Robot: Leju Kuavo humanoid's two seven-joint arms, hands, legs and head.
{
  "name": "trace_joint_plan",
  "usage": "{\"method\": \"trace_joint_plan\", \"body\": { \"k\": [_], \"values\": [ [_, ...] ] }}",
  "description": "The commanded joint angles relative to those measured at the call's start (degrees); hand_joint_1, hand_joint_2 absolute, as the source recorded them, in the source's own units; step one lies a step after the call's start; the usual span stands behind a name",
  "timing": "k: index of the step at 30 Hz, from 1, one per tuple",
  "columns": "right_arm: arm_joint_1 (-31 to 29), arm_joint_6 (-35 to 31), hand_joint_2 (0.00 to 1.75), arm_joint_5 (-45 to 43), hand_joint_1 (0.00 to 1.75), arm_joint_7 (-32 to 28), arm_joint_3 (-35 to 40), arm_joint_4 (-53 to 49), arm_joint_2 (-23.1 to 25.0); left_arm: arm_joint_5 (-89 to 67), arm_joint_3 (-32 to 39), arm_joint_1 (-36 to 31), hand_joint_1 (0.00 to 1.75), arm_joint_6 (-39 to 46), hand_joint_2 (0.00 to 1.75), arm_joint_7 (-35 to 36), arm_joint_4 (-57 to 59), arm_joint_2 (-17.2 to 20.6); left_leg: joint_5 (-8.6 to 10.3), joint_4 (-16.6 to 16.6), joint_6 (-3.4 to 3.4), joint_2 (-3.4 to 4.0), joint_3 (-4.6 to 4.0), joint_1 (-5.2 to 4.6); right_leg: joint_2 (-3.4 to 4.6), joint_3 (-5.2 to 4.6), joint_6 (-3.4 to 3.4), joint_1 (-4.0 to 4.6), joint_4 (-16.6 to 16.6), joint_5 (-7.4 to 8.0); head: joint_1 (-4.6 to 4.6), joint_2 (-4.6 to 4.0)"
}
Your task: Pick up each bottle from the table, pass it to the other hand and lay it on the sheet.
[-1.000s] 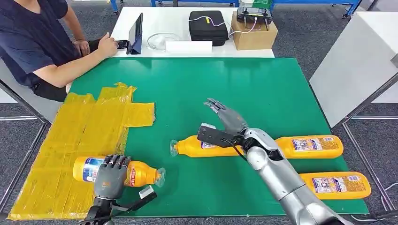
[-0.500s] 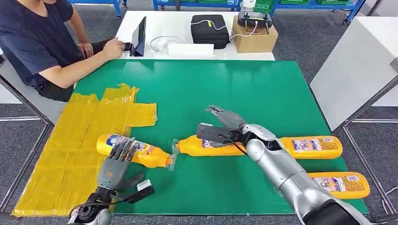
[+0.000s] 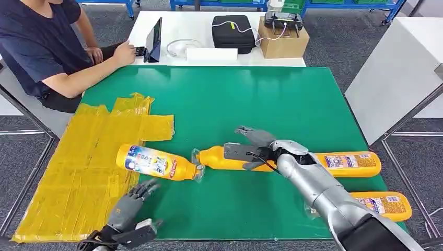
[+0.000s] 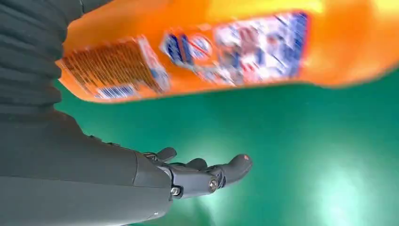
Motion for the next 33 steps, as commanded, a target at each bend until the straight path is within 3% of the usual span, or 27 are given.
{"method": "trace_joint_plan", "body": {
  "k": [1,6,7,11,14,18,19,29,33],
  "values": [
    [-3.6,0.4,1.75,-0.2,0.00,-0.3,4.9,5.6,-0.3,0.7,2.7,1.3,0.00,-1.1,0.00,-0.4,-4.5,0.5,0.01,0.0,0.01,0.18,-0.23,0.00,0.07,-0.25,-0.11,0.02,0.1,0.01,-0.02,0.00],
    [-3.6,0.4,1.75,-0.2,0.00,-0.3,4.9,5.6,-0.3,0.7,2.7,1.3,0.00,-1.1,0.00,-0.4,-4.5,0.5,0.00,0.0,0.01,0.15,-0.36,0.02,0.08,-0.36,-0.07,0.04,0.0,0.00,-0.02,0.00],
    [-3.2,1.0,1.75,-0.2,0.00,0.1,5.3,5.4,-0.9,8.7,6.5,1.5,0.00,-5.6,0.00,-6.5,-6.1,-1.9,-0.02,0.0,0.01,0.19,-0.36,0.00,0.09,-0.38,-0.09,0.03,0.1,-0.01,-0.02,0.00],
    [-1.3,1.9,1.75,0.9,0.00,-0.1,6.8,6.6,-3.0,27.2,12.1,1.9,0.00,-18.6,0.00,-6.7,-17.3,-5.4,0.01,0.1,0.04,0.02,-0.63,0.04,-0.08,-0.58,-0.07,0.08,0.1,-0.02,-0.04,0.00],
    [0.4,3.3,1.75,2.1,0.00,0.1,8.8,8.2,-4.3,35.9,20.0,0.7,0.00,-29.3,0.00,-6.7,-20.3,-10.6,0.02,0.1,0.05,-0.11,-0.61,0.06,-0.21,-0.50,-0.05,0.09,0.0,-0.03,-0.02,0.00],
    [2.0,4.2,1.75,2.7,0.00,-0.5,10.4,10.3,-4.7,40.2,24.2,-0.3,0.00,-35.8,0.00,-6.7,-22.0,-14.0,0.03,0.0,0.04,-0.03,-0.56,0.03,-0.11,-0.47,-0.04,0.06,-0.1,-0.01,-0.02,0.00],
    [2.8,4.0,1.75,2.1,1.69,-0.4,9.9,11.3,-4.3,41.8,24.7,-0.8,0.00,-37.7,0.00,-6.7,-21.1,-14.7,0.02,0.0,0.04,-0.01,-0.50,0.05,-0.13,-0.40,-0.08,0.08,-0.1,-0.01,-0.02,0.00],
    [4.3,2.3,1.75,0.6,1.75,0.4,8.2,12.3,-3.7,45.8,23.3,-0.7,0.00,-38.7,0.00,-3.4,-22.5,-16.3,0.02,0.0,-0.03,0.21,-0.03,0.05,-0.02,-0.14,-0.09,0.15,-0.2,0.05,-0.02,0.00],
    [5.3,-3.1,1.75,-2.2,1.75,0.0,3.2,11.4,-1.3,46.4,23.8,0.6,0.00,-38.2,0.00,-3.0,-23.7,-16.4,-0.06,0.0,-0.06,0.28,0.20,0.03,0.09,-0.48,-0.08,0.13,-0.2,0.01,-0.02,0.00]
  ]
}}
